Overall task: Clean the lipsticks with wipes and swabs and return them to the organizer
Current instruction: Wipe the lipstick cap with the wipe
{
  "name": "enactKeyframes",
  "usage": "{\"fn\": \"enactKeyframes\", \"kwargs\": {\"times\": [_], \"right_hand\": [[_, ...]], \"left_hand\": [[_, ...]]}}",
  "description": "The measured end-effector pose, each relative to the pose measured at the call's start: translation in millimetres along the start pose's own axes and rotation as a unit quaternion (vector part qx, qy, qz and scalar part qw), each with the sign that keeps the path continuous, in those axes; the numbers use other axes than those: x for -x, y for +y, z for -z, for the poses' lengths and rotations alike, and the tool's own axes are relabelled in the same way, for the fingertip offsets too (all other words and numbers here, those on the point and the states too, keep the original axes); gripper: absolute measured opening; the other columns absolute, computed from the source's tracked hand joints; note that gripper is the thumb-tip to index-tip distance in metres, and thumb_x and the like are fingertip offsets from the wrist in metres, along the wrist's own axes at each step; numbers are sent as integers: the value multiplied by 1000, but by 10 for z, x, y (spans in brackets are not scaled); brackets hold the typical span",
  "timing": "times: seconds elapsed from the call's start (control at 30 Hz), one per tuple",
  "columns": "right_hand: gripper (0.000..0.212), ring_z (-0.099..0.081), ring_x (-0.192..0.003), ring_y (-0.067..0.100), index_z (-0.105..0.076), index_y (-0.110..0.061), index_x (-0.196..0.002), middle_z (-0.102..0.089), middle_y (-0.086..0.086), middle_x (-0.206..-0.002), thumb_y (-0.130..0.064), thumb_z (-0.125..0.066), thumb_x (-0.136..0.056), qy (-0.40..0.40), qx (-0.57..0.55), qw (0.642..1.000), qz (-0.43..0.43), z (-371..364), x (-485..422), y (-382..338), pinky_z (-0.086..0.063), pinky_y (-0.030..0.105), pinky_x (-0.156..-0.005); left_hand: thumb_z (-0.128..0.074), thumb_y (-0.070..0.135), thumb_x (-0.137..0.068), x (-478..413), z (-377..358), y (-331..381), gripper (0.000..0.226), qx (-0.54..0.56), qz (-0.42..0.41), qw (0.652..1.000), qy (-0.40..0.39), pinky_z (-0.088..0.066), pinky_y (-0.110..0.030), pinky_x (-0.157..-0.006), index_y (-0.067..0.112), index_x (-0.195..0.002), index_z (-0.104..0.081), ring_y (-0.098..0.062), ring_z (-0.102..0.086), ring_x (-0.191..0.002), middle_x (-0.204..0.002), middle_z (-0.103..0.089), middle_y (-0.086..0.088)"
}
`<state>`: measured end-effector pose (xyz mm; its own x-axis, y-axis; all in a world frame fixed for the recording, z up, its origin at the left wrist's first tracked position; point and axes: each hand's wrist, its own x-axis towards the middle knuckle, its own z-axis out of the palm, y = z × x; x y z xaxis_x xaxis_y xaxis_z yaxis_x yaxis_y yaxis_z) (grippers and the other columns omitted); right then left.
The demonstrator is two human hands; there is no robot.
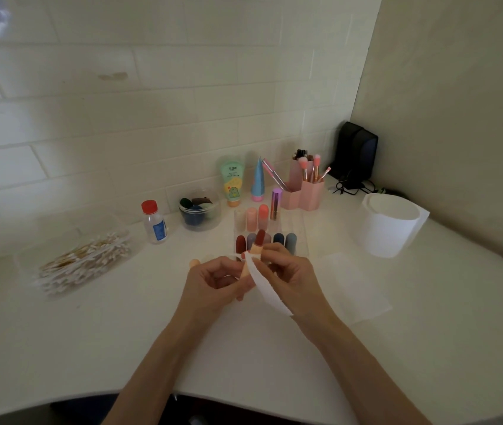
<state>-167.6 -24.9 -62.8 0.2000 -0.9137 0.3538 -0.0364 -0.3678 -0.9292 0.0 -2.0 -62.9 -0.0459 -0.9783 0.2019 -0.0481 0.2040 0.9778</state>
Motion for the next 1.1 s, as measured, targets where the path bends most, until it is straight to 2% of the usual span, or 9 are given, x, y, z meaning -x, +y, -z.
{"fn": "enactKeyframes", "kwargs": {"times": [0.07, 0.17, 0.3, 0.47, 0.63, 0.77, 0.93, 1.03, 1.1], "right_hand": [[26, -68, -99, 22, -78, -18, -110, -72, -11, -104, -31, -68, -90, -7, -17, 1000, -17, 29, 7, -22, -57, 27, -85], [24, -71, -98, 19, -76, -26, -112, -74, -6, -106, -30, -68, -90, -10, -44, 998, -45, 67, 19, -41, -59, 28, -84], [28, -70, -97, 30, -78, -18, -113, -73, -3, -105, -35, -68, -93, 0, -30, 999, -29, 46, 6, -9, -60, 49, -90], [31, -61, -84, 33, -79, -11, -94, -68, 0, -96, -40, -71, -93, 14, 10, 1000, 13, 28, -11, 17, -51, 38, -74], [20, -68, -93, 30, -77, -30, -109, -74, -2, -101, -34, -69, -91, 11, -2, 1000, -20, 58, -5, 28, -57, 49, -92], [27, -66, -94, 38, -77, -15, -115, -72, 0, -103, -31, -70, -95, 14, -7, 1000, -17, 44, 0, 68, -57, 58, -89], [33, -64, -92, 36, -79, -15, -99, -68, 5, -97, -46, -70, -91, 15, -15, 1000, -14, -19, -3, 5, -57, 50, -82], [17, -65, -93, 29, -78, -19, -103, -69, -4, -98, -32, -70, -96, 9, -8, 1000, -20, -35, -2, 18, -55, 43, -83], [18, -66, -100, 29, -78, -13, -110, -72, -3, -105, -22, -69, -98, 14, -18, 999, -34, -3, 7, 54, -56, 47, -92]], "left_hand": [[-67, 35, -83, 21, -12, 11, 19, 9, 25, 999, -34, -53, -24, -64, 37, -98, -78, -29, -61, -62, -84, -75, -3], [-50, 36, -97, 62, -5, 11, 33, 18, 31, 995, -88, -45, -24, -60, 21, -114, -74, -25, -48, -58, -77, -69, -14], [-58, 33, -93, 58, -24, 27, 27, -9, 22, 998, -58, -44, -19, -59, 21, -109, -77, -20, -49, -56, -71, -70, -7], [-77, 22, -77, 46, 1, 5, 28, 23, -2, 1000, -9, -48, -17, -58, 2, -96, -74, -16, -60, -57, -73, -72, -9], [-50, 35, -96, 58, 12, -8, 41, 44, 43, 996, -65, -40, -22, -52, 3, -111, -71, -18, -48, -53, -73, -69, -15], [-47, 30, -101, 70, 17, -14, 35, 18, 29, 996, -82, -42, -21, -55, 10, -109, -75, -22, -45, -54, -72, -68, -17], [-60, 31, -90, 65, -4, 6, 21, 19, 24, 999, -41, -42, -25, -55, 24, -97, -79, -25, -47, -58, -70, -68, -14], [-64, 31, -88, 59, -11, 0, 16, 24, 19, 999, -35, -44, -27, -59, 25, -94, -77, -26, -53, -64, -81, -66, -23], [-57, 34, -92, 56, -7, -16, 25, 30, 32, 998, -54, -44, -24, -58, 20, -104, -75, -23, -52, -63, -80, -65, -22]]}}
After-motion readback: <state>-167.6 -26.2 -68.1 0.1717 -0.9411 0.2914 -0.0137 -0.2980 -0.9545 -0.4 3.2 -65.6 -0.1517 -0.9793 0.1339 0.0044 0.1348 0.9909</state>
